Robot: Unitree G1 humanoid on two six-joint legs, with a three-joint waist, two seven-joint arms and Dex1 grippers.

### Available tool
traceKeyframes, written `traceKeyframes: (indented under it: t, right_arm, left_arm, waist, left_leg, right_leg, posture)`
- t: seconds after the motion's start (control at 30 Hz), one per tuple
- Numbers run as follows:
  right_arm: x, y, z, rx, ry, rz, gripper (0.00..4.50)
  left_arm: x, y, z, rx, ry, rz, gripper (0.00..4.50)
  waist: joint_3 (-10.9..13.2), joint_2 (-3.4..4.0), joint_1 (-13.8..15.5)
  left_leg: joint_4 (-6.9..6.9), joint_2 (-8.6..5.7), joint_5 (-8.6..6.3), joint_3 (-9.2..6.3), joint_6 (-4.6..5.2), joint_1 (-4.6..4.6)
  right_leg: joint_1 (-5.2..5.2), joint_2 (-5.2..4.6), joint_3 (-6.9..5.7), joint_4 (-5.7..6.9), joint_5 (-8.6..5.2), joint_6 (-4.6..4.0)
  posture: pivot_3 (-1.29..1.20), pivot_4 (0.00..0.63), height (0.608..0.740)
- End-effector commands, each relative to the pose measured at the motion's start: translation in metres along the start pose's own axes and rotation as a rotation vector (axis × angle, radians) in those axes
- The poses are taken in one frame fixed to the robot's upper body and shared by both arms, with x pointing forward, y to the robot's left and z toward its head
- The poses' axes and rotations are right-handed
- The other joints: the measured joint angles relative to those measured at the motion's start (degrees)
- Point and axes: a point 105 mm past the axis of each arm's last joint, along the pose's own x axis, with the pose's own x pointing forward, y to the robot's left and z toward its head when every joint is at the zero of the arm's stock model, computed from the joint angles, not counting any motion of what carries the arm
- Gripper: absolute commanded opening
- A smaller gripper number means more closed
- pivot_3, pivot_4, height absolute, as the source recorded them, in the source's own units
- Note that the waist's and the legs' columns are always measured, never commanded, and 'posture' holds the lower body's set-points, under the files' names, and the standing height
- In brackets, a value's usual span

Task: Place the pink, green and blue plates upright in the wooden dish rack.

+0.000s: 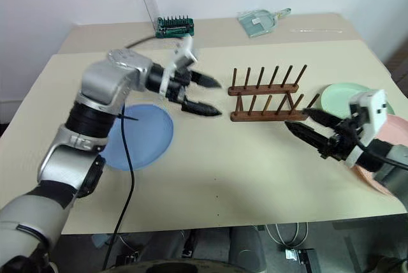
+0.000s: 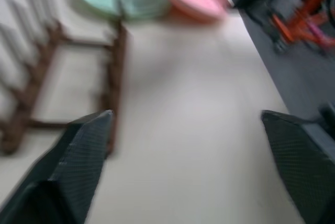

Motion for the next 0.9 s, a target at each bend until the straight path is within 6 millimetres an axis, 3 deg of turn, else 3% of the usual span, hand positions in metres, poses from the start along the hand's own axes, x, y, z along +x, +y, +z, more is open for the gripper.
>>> traceKeyframes:
  t: [0.03, 0.13, 0.3, 0.5, 0.6, 0.9]
  right_arm:
    - [-0.022, -0.033, 0.004, -0.092, 0.05, -0.232, 4.44]
    - [-0.034, -0.036, -0.02, -0.097, 0.174, -0.3, 4.44]
    - [-0.059, -0.059, -0.034, -0.176, 0.289, -0.47, 4.44]
    - [-0.073, -0.05, -0.072, -0.137, 0.433, -0.444, 4.44]
    - [-0.077, -0.05, -0.089, -0.134, 0.486, -0.447, 4.44]
    - [-0.068, -0.065, -0.112, -0.127, 0.496, -0.482, 4.44]
  left_arm:
    - [-0.019, 0.002, 0.004, 0.052, -0.066, 0.009, 4.5]
    - [-0.032, 0.003, 0.003, 0.07, -0.116, 0.019, 4.5]
    - [-0.04, 0.006, 0.008, 0.182, -0.229, 0.037, 4.5]
    - [-0.042, 0.007, 0.012, 0.218, -0.296, 0.042, 4.5]
    - [-0.044, 0.003, 0.014, 0.235, -0.317, 0.02, 4.5]
    - [-0.054, -0.003, 0.005, 0.245, -0.298, 0.002, 4.5]
  waist:
    - [0.0, 0.0, -0.12]
    - [0.01, -0.02, -0.14]
    - [0.01, -0.02, -0.11]
    - [0.02, -0.05, -0.08]
    - [0.02, -0.05, -0.27]
    - [0.01, -0.04, -0.19]
  left_leg:
    - [-0.01, 0.0, 0.03, 0.02, -0.05, 0.01]
    - [-0.03, 0.01, 0.13, 0.06, -0.25, -0.01]
    - [0.04, 0.01, 0.08, 0.17, -0.16, -0.04]
    - [0.02, 0.02, 0.01, 0.15, -0.02, -0.02]
    - [0.04, 0.01, 0.0, 0.19, -0.01, -0.01]
    - [0.02, 0.03, 0.01, 0.2, -0.02, 0.02]
  right_leg:
    - [-0.01, 0.0, 0.0, 0.01, 0.0, 0.0]
    - [-0.03, -0.02, 0.01, 0.01, 0.0, 0.0]
    - [-0.03, -0.05, 0.05, -0.04, 0.0, 0.02]
    - [-0.01, -0.02, 0.04, -0.04, -0.01, 0.02]
    - [0.0, -0.04, 0.07, -0.04, 0.0, 0.03]
    - [-0.01, -0.01, 0.08, -0.02, 0.0, 0.02]
  posture:
    - [0.0, 0.15, 0.74]
    - [0.0, 0.15, 0.74]
    - [0.0, 0.15, 0.74]
    - [0.0, 0.15, 0.74]
    - [0.0, 0.15, 0.74]
    - [0.0, 0.15, 0.74]
